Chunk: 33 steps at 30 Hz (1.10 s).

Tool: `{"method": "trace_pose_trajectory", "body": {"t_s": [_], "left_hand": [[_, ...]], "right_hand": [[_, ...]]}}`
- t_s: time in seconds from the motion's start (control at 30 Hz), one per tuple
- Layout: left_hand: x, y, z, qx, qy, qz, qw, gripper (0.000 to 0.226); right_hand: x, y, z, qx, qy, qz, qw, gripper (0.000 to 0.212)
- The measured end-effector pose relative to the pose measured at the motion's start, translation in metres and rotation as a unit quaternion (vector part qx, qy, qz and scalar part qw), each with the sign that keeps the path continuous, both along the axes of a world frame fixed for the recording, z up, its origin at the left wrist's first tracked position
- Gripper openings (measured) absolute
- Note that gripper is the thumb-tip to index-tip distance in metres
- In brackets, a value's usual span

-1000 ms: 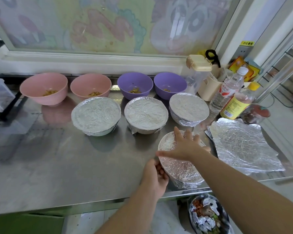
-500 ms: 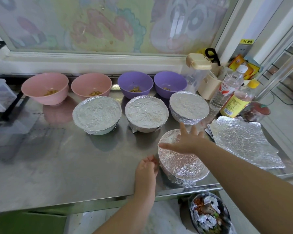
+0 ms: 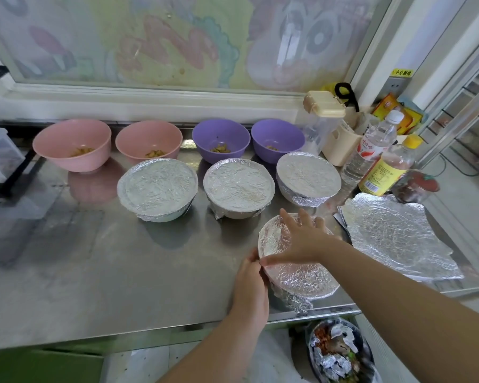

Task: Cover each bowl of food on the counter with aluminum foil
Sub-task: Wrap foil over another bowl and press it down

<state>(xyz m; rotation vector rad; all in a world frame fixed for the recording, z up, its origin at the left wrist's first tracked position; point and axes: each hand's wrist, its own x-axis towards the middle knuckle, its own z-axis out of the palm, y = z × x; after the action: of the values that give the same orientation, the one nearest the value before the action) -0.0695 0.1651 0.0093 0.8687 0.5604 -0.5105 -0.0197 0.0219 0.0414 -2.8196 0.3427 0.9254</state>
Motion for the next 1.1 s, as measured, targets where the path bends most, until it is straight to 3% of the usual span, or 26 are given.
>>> {"method": "trace_pose_trajectory", "body": {"t_s": [0.1,0.33,0.57,0.83,0.97,1.1], "left_hand": [[0.006,0.001,0.003,-0.045,0.021,0.002,0.999,0.037],[0.022,0.003,-0.003,-0.120,0.025,-0.051,0.991,0.060],[0.025,-0.005,-0.003,-0.119,0.037,-0.011,0.992,0.054],[0.051,-0.003,-0.014,-0.110,0.058,-0.036,0.992,0.052],[0.055,0.005,-0.009,-0.079,0.015,0.020,0.997,0.038],[0.036,0.008,-0.012,-0.038,-0.020,0.024,0.999,0.026]], "right_hand": [[-0.001,0.000,0.000,0.002,-0.004,-0.006,1.000,0.157],[-0.002,0.002,0.001,-0.001,-0.008,-0.008,1.000,0.156],[-0.007,0.008,0.007,-0.017,-0.010,-0.020,1.000,0.143],[-0.004,0.007,0.003,-0.020,0.010,-0.101,0.995,0.156],[-0.004,0.001,0.029,-0.025,0.022,-0.062,0.998,0.132],[-0.003,0.000,0.014,-0.007,-0.011,0.009,1.000,0.149]]}}
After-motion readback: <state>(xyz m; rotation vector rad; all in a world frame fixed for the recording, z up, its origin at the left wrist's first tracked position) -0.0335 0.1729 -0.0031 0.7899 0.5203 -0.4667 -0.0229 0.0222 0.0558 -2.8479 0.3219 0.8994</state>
